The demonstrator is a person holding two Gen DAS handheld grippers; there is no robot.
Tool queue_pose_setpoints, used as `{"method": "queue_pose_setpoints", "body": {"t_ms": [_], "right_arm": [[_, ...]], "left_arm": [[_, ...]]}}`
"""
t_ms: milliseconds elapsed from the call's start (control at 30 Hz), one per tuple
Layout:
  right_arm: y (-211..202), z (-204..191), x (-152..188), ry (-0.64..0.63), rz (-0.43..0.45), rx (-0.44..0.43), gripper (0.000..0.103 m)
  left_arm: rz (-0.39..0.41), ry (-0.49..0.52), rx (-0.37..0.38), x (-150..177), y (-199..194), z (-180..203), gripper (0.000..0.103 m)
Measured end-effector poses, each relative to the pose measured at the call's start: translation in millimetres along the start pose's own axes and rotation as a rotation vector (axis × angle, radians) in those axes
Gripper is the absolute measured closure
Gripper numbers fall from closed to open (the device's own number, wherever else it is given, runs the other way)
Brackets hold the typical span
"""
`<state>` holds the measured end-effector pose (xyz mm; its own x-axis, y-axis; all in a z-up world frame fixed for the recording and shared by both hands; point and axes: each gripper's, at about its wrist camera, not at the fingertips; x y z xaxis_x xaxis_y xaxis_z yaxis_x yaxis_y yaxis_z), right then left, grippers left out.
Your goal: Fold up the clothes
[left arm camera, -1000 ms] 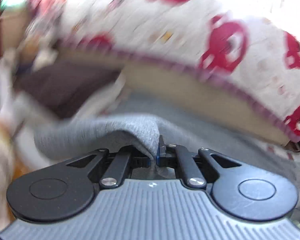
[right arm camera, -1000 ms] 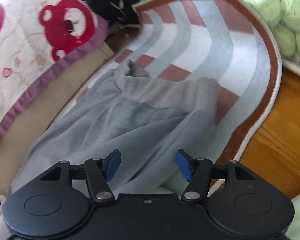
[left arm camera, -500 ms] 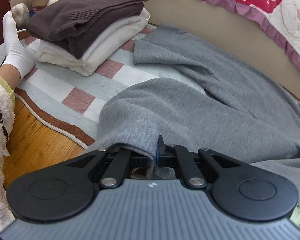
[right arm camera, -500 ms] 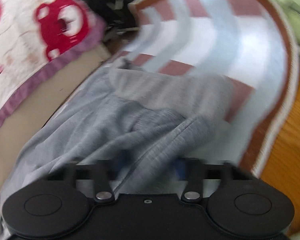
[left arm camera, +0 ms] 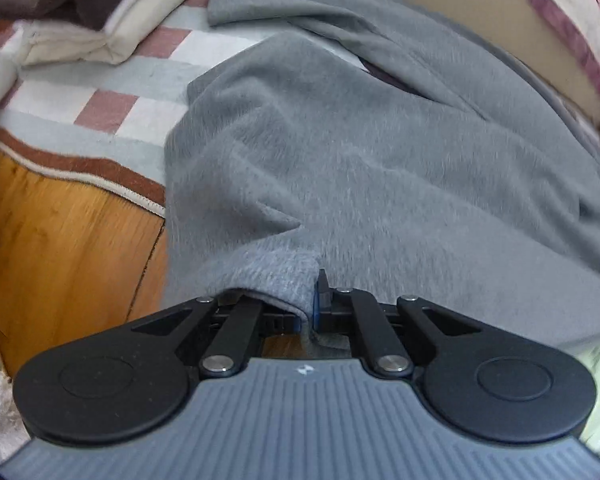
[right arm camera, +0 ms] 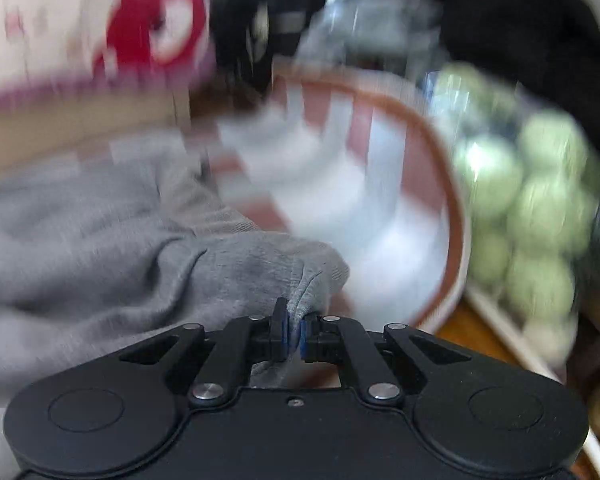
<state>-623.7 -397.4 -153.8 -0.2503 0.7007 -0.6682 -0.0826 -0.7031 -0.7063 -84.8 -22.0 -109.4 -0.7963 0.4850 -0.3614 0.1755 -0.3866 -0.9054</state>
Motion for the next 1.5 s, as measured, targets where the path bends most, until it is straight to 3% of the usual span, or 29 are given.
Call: {"method": "queue_pose_setpoints", "body": {"t_ms": [67,100,167,233,267,367,433,467,567,667,767,833,967,1000,1067,1100,1200,1267,1367,1500], "right_arm": [[6.0,-7.6,4.3,-0.026,-0.065,0.044,0.088],[-3.9,-12.1,3.2,-0.054,-0.091,0.067,0.077],[-26.7,-21.3,0.6,-0.115,-0.139,0.113,0.066],[-64.8,-30.1,-7.8,-0.204,-0.079,0.105,0.037],[-84.3,-34.5,-12.2,-0.249,-0.045,0.098,0.036],[-129.8,-54.9,-27.6,-0.315,0.061,-0.061,0.036],[-148.6,-80.2,-36.2,-0.345,0.112,-0.257,0.036],[-156.2,-100.6,-40.3,-0.368,0.130,-0.407,0.036],[-172.4,-175.4,-40.6,-0.502,0.136,-0.815,0.036],[-207.3,-268.1,-28.3,-0.806,0.157,-1.108,0.036],[-228.8,-341.8,-22.6,-0.906,0.125,-1.335,0.035],[-234.2,-386.1,-18.4,-0.960,0.098,-1.347,0.033],[-238.8,-456.3,-0.7,-1.106,0.292,-1.082,0.034],[-235.0,-465.4,-0.9,-1.107,0.315,-1.058,0.037],[-226.5,-482.4,-2.7,-1.101,0.349,-1.029,0.074],[-220.4,-484.7,-9.6,-1.051,0.304,-1.072,0.097],[-203.8,-487.4,-30.9,-0.885,0.159,-1.189,0.095],[-195.2,-482.4,-35.5,-0.816,0.126,-1.194,0.095],[-185.9,-476.3,-33.6,-0.714,0.080,-1.170,0.095],[-168.5,-465.0,-39.5,-0.543,0.037,-1.184,0.094]], "left_arm": [[0.002,0.005,0.002,-1.5,-4.9,-2.6,0.098],[-0.001,-0.017,0.021,-5.0,-9.0,-7.6,0.097],[-0.010,-0.062,0.067,-11.0,-18.9,-16.7,0.097],[-0.012,-0.048,0.087,-10.8,-25.5,-17.7,0.097],[-0.013,-0.040,0.097,-10.7,-28.8,-18.1,0.097],[0.004,0.006,0.081,-7.1,-30.4,-10.8,0.097],[0.023,0.040,0.050,-5.6,-27.2,-3.3,0.097],[0.029,0.042,0.046,-8.0,-25.4,-1.3,0.097],[-0.008,0.005,0.168,-41.8,-22.0,1.6,0.097],[-0.057,0.036,0.302,-95.1,-23.4,15.3,0.097],[-0.018,0.165,0.260,-130.0,-23.9,44.6,0.098],[-0.021,0.184,0.278,-137.7,-16.7,51.6,0.098],[0.009,0.201,0.319,-139.0,-8.1,46.2,0.097],[0.020,0.199,0.318,-137.1,-8.2,40.2,0.093],[0.042,0.196,0.314,-133.2,-8.3,28.3,0.089],[0.053,0.195,0.312,-131.2,-8.3,22.3,0.084],[0.096,0.162,0.318,-121.6,-11.7,2.2,0.071],[0.135,0.156,0.283,-113.3,-15.9,-0.7,0.062],[0.181,0.181,0.221,-102.2,-25.1,8.2,0.061],[0.179,0.243,0.217,-85.6,-27.1,25.6,0.049]]}}
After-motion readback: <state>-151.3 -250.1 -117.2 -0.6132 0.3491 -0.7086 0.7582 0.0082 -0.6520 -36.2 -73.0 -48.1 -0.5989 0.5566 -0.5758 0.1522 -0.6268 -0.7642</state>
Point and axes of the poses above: each gripper's, at about its wrist camera, not at the fingertips, and y roughly the way its jaws point, z to its right, x to its underside, and after that the axes turned 8 degrees about -y, right-handed
